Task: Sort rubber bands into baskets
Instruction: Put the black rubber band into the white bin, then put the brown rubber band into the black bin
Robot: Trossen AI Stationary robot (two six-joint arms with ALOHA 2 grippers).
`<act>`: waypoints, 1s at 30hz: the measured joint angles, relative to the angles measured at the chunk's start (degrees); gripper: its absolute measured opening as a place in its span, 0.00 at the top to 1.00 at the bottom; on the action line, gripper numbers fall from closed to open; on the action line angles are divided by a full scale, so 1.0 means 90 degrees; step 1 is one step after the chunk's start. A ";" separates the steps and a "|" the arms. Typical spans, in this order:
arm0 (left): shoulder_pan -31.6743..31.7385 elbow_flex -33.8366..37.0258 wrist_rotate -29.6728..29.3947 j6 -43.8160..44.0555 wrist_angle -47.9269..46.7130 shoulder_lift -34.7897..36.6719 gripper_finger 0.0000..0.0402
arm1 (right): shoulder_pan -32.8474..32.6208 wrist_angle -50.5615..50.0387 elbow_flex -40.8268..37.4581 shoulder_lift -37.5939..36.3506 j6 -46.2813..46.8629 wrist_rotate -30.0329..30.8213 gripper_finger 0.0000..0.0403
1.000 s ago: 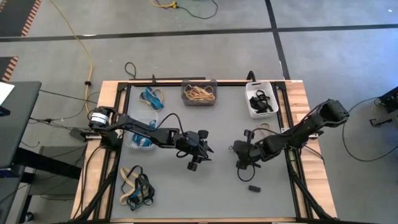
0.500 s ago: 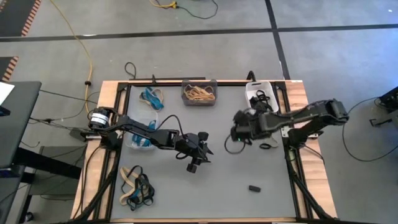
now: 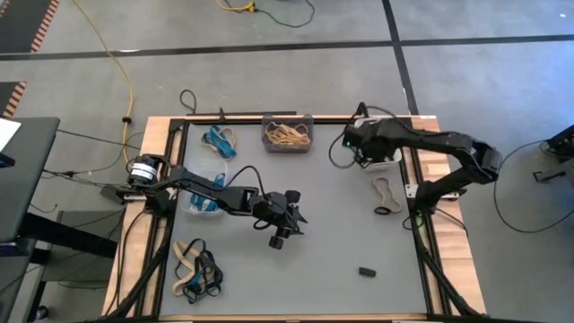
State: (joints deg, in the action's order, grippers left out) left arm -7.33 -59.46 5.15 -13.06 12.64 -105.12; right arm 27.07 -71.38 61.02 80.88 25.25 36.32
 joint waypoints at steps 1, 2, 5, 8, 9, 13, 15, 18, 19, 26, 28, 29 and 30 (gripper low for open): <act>0.0000 0.0000 -0.0001 0.0000 0.0000 0.0000 0.60 | 0.0179 0.0053 -0.0002 -0.0002 -0.0122 -0.0128 0.90; 0.0000 0.0000 -0.0001 0.0001 -0.0004 0.0000 0.60 | 0.0355 0.0140 -0.0003 0.0000 -0.0221 -0.0286 0.90; 0.0000 0.0000 -0.0001 0.0005 -0.0017 0.0000 0.60 | 0.0790 0.0367 -0.0003 0.0000 -0.0623 -0.0789 0.90; 0.0000 0.0000 0.0000 0.0023 -0.0034 0.0000 0.60 | 0.1059 0.0590 -0.0003 0.0000 -0.0889 -0.1069 0.89; 0.0000 0.0000 0.0001 0.0028 -0.0036 0.0000 0.60 | 0.1114 0.0620 -0.0003 0.0000 -0.0962 -0.1124 0.88; 0.0000 0.0000 0.0000 0.0029 -0.0040 0.0000 0.60 | 0.1232 0.0677 -0.0003 0.0000 -0.1063 -0.1219 0.81; 0.0000 0.0000 -0.0001 0.0032 -0.0041 0.0000 0.60 | 0.1232 0.0658 -0.0003 0.0000 -0.1116 -0.1218 0.76; 0.0000 0.0000 0.0001 0.0034 -0.0050 0.0000 0.60 | 0.1229 0.0664 -0.0003 0.0000 -0.1133 -0.1217 0.66; 0.0000 0.0000 0.0002 0.0035 -0.0060 0.0000 0.60 | 0.1229 0.0670 -0.0003 0.0000 -0.1139 -0.1206 0.63; 0.0000 0.0000 -0.0001 0.0077 -0.0179 0.0000 0.60 | 0.1177 0.0641 -0.0005 0.0000 -0.1112 -0.1051 0.48; 0.0000 0.0000 -0.0001 0.0089 -0.0185 0.0000 0.60 | 0.1048 0.0592 -0.0005 0.0000 -0.1096 -0.1172 0.47; 0.0000 0.0000 0.0001 0.0097 -0.0187 0.0000 0.60 | 0.0950 0.0565 -0.0007 -0.0008 -0.1095 -0.1262 0.47; 0.0000 0.0000 0.0000 0.0097 -0.0187 0.0000 0.60 | 0.0849 0.0542 -0.0008 -0.0029 -0.1092 -0.1346 0.47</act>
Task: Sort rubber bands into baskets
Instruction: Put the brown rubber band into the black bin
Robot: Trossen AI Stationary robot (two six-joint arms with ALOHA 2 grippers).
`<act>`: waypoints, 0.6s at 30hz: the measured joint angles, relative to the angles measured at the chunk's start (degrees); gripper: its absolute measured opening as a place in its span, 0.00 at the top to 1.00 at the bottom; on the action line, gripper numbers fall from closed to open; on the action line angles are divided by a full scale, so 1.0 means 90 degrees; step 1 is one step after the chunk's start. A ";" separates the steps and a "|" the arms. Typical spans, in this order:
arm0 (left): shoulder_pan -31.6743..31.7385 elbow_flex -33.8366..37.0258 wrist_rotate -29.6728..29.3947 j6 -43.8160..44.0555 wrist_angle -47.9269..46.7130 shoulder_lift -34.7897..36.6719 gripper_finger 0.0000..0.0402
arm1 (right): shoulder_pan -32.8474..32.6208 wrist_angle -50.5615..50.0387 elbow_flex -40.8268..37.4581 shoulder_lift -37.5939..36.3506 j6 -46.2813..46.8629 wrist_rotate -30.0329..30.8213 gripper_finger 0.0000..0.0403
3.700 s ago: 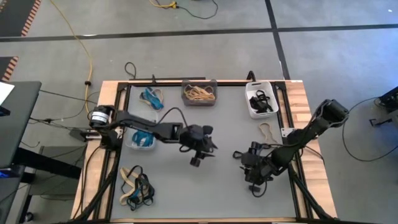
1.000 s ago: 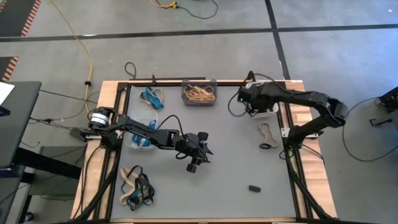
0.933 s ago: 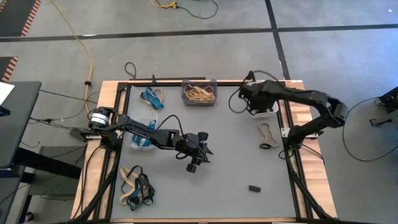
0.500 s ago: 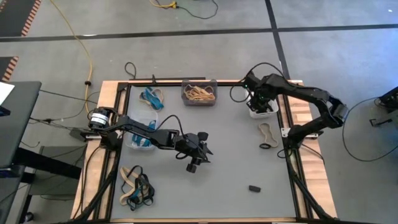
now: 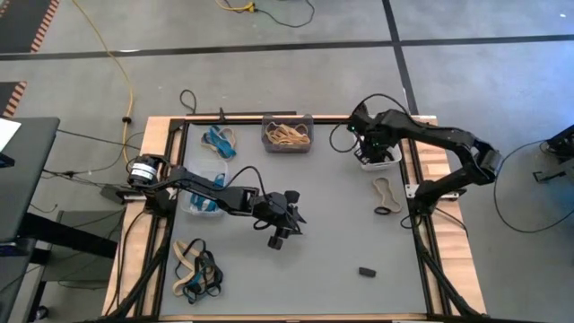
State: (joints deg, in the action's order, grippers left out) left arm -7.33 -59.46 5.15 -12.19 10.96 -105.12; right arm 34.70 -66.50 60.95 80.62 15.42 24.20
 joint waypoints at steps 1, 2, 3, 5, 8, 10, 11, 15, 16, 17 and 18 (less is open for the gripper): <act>0.0000 0.0000 0.0002 0.0000 0.0000 0.0000 0.60 | -0.0126 -0.0032 0.0000 -0.0034 0.0020 -0.0041 0.47; 0.0000 0.0000 -0.0001 0.0000 0.0000 0.0000 0.60 | -0.0274 -0.0094 0.0000 -0.0094 0.0050 -0.0055 0.47; 0.0000 0.0000 -0.0001 0.0000 0.0000 0.0000 0.60 | -0.0412 -0.0154 -0.0002 -0.0175 0.0081 -0.0064 0.47; 0.0000 0.0000 -0.0001 0.0000 -0.0002 0.0000 0.60 | -0.0701 -0.0272 -0.0002 -0.0406 0.0212 -0.0087 0.48; 0.0000 0.0000 0.0000 -0.0004 -0.0002 0.0000 0.60 | -0.1173 -0.0526 -0.0002 -0.0797 0.0684 -0.0087 0.49; 0.0000 0.0000 -0.0001 -0.0046 0.0000 0.0000 0.60 | -0.1545 -0.0695 -0.0002 -0.1049 0.1084 -0.0088 0.50; 0.0000 0.0000 0.0000 -0.0057 0.0003 0.0000 0.60 | -0.1758 -0.0779 -0.0010 -0.1159 0.1296 -0.0089 0.50; 0.0000 0.0000 -0.0001 -0.0068 0.0024 0.0000 0.60 | -0.2594 -0.0870 -0.0218 -0.1456 0.2118 -0.0298 0.51; 0.0001 0.0000 -0.0001 -0.0068 0.0043 0.0000 0.60 | -0.2791 -0.0859 -0.0320 -0.1498 0.2323 -0.0384 0.51; 0.0002 0.0000 -0.0001 -0.0068 0.0049 0.0000 0.60 | -0.2989 -0.0846 -0.0438 -0.1527 0.2533 -0.0480 0.51; 0.0000 0.0000 -0.0001 -0.0070 0.0055 0.0000 0.60 | -0.3178 -0.0851 -0.0570 -0.1549 0.2739 -0.0588 0.51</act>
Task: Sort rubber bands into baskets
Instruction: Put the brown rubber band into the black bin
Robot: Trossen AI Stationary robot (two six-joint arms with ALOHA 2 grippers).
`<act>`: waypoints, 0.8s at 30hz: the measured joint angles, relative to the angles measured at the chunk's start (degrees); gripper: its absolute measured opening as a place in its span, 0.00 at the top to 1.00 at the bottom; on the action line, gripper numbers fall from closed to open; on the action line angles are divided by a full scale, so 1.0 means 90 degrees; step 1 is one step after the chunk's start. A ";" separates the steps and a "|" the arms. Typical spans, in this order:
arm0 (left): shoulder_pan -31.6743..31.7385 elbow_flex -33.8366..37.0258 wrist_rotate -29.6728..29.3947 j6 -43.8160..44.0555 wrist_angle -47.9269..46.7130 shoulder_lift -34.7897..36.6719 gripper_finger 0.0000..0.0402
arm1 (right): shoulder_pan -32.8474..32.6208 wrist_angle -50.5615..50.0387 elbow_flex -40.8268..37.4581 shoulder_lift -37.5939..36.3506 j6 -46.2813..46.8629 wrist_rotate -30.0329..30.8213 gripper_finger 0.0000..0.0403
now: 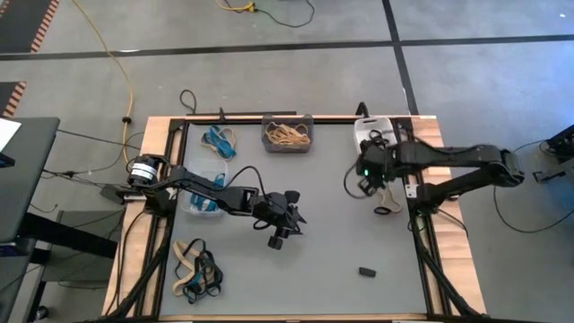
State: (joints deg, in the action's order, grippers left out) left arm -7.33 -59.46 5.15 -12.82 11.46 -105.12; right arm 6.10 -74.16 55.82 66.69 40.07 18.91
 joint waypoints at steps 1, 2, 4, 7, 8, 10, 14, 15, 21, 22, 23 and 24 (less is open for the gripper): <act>0.0002 0.0000 0.0000 -0.0020 0.0007 0.0000 0.60 | -0.0175 -0.0011 -0.0125 -0.0003 0.0205 -0.0086 0.51; 0.0001 0.0000 0.0000 -0.0042 0.0008 0.0000 0.60 | -0.0346 -0.0010 -0.0254 -0.0001 0.0416 -0.0152 0.51; 0.0001 0.0000 0.0000 -0.0072 0.0008 0.0000 0.60 | -0.0661 0.0007 -0.0528 0.0003 0.0839 -0.0272 0.51; 0.0001 0.0000 0.0000 -0.0098 0.0008 0.0000 0.60 | -0.1051 0.0070 -0.0944 0.0004 0.1482 -0.0319 0.51; 0.0000 0.0000 0.0000 -0.0100 0.0008 0.0000 0.60 | -0.1150 0.0070 -0.1072 0.0004 0.1689 -0.0342 0.51; 0.0001 0.0000 0.0000 -0.0100 0.0008 0.0000 0.60 | -0.1300 0.0123 -0.1339 0.0002 0.2073 -0.0442 0.51; 0.0001 0.0000 0.0000 -0.0102 0.0008 0.0000 0.60 | -0.1513 0.0436 -0.1832 0.0004 0.2691 -0.0588 0.51; 0.0001 0.0000 0.0000 -0.0102 0.0007 0.0000 0.60 | -0.1545 0.0546 -0.1944 0.0004 0.2781 -0.0615 0.51; 0.0000 0.0000 0.0000 -0.0104 0.0010 0.0000 0.60 | -0.1632 0.1118 -0.2256 0.0006 0.3056 -0.0466 0.51; 0.0001 0.0000 0.0000 -0.0103 0.0008 0.0000 0.60 | -0.1612 0.1211 -0.2296 0.0006 0.3061 -0.0466 0.51; 0.0001 0.0000 0.0000 -0.0097 0.0008 0.0000 0.60 | -0.1595 0.1263 -0.2320 0.0008 0.3065 -0.0461 0.51; 0.0000 0.0000 0.0000 -0.0090 0.0008 0.0000 0.60 | -0.1576 0.1327 -0.2356 0.0032 0.3067 -0.0461 0.51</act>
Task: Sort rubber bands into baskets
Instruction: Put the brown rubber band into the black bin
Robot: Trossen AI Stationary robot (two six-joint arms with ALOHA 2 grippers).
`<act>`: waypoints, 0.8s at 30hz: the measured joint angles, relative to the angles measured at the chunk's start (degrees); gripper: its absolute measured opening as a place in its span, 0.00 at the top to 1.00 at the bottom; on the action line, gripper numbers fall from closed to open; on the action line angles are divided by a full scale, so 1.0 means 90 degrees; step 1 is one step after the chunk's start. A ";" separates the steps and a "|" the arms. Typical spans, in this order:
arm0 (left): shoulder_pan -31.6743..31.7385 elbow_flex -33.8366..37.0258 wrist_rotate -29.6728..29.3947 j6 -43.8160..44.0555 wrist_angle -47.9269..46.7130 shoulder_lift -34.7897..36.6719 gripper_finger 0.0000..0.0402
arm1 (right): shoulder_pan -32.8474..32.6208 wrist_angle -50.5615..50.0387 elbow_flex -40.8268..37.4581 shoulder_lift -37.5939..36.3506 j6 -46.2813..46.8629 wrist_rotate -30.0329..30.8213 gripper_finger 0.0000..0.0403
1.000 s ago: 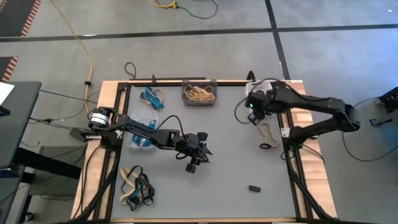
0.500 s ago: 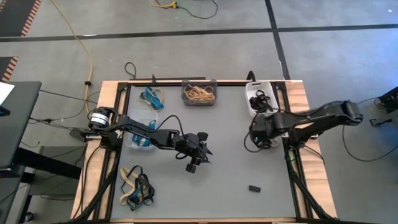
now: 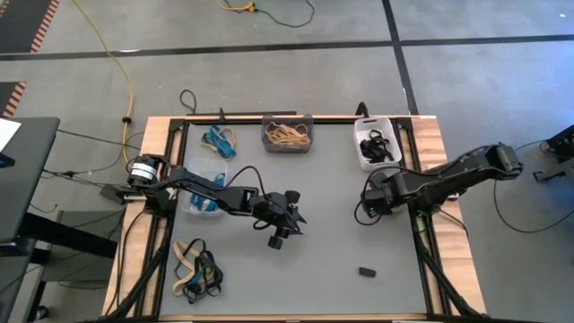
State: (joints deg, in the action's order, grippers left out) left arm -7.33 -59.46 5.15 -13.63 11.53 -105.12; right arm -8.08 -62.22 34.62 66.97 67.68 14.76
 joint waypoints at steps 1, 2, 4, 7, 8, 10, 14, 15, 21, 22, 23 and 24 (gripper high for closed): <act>0.0001 0.0000 0.0000 0.0023 0.0000 0.0000 0.60 | 0.0002 0.0057 -0.0022 0.0038 0.0000 0.0000 0.51; 0.0001 0.0000 0.0000 0.0025 0.0000 0.0000 0.60 | 0.0003 0.0093 -0.0033 0.0091 -0.0001 0.0000 0.51; 0.0002 0.0000 0.0000 0.0027 0.0002 0.0000 0.60 | 0.0003 0.0121 -0.0038 0.0226 0.0000 -0.0003 0.51; 0.0000 0.0000 0.0000 0.0025 0.0009 0.0000 0.60 | 0.0003 0.0187 -0.0037 0.0481 0.0006 -0.0015 0.51; 0.0001 0.0000 0.0001 0.0022 0.0027 0.0000 0.60 | 0.0003 0.0192 -0.0037 0.0577 0.0029 -0.0017 0.51; 0.0000 0.0000 0.0000 0.0022 0.0068 0.0000 0.60 | 0.0003 0.0189 -0.0037 0.0767 0.0054 -0.0061 0.51; 0.0000 0.0000 0.0002 0.0022 0.0095 0.0000 0.60 | 0.0003 0.0326 -0.0038 0.1126 0.0051 -0.0272 0.51; 0.0002 0.0000 0.0002 0.0022 0.0095 0.0000 0.60 | 0.0003 0.0390 -0.0037 0.1197 0.0051 -0.0320 0.51; 0.0000 0.0000 0.0004 0.0020 0.0097 0.0000 0.60 | 0.0002 0.0819 -0.0027 0.1436 -0.0164 -0.0452 0.54; 0.0002 0.0000 0.0005 0.0020 0.0095 0.0000 0.60 | 0.0000 0.0881 -0.0032 0.1436 -0.0209 -0.0474 0.56; 0.0000 0.0000 0.0005 0.0020 0.0097 0.0000 0.60 | -0.0002 0.0944 -0.0035 0.1428 -0.0262 -0.0498 0.59; 0.0001 0.0000 0.0005 0.0020 0.0095 0.0000 0.60 | -0.0002 0.1017 -0.0035 0.1422 -0.0328 -0.0516 0.62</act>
State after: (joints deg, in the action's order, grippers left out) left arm -7.33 -59.46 5.19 -13.45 12.39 -105.12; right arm -8.10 -53.06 34.30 79.77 64.72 10.12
